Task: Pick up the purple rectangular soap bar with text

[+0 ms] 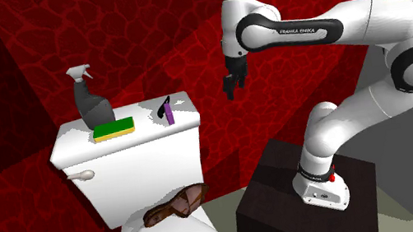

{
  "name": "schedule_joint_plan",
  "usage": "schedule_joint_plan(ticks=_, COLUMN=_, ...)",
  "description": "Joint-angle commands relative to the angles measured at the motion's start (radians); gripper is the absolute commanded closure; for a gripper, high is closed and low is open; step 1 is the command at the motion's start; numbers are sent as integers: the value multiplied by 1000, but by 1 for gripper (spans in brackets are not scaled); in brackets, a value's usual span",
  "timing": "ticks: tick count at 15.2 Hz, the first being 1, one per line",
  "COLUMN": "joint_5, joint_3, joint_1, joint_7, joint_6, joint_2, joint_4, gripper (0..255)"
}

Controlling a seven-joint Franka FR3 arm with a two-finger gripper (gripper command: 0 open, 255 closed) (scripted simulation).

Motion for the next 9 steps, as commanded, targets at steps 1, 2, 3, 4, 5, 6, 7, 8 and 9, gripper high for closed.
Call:
schedule_joint_plan(ticks=1, joint_5=0, joint_3=0, joint_1=0, joint_7=0, joint_6=0, joint_2=0, joint_4=0, gripper=0)
schedule_joint_plan(ticks=2, joint_5=14, joint_3=20, joint_1=2, joint_7=31, joint_6=2, joint_2=27, joint_4=22, gripper=0)
schedule_joint_plan(ticks=3, joint_5=27, joint_3=40, joint_1=3, joint_7=61, joint_6=3, joint_2=56, joint_4=46, gripper=0)
schedule_joint_plan(ticks=4, joint_5=39, joint_3=59, joint_1=4, joint_7=91, joint_6=4, joint_2=85, joint_4=71, gripper=0)
schedule_joint_plan(ticks=5, joint_5=50, joint_3=78, joint_1=4, joint_7=122, joint_6=5, joint_2=115, joint_4=98, gripper=0)
schedule_joint_plan(ticks=6, joint_5=59, joint_3=97, joint_1=4, joint_7=152, joint_6=6, joint_2=146, joint_4=125, gripper=0)
schedule_joint_plan(ticks=7, joint_5=68, joint_3=115, joint_1=4, joint_7=182, joint_6=7, joint_2=177, joint_4=154, gripper=0)
schedule_joint_plan(ticks=8, joint_5=75, joint_3=133, joint_1=4, joint_7=213, joint_6=7, joint_2=209, joint_4=184, gripper=0)
schedule_joint_plan(ticks=9, joint_5=81, joint_3=151, joint_1=2, joint_7=243, joint_6=6, joint_2=242, joint_4=216, gripper=0)
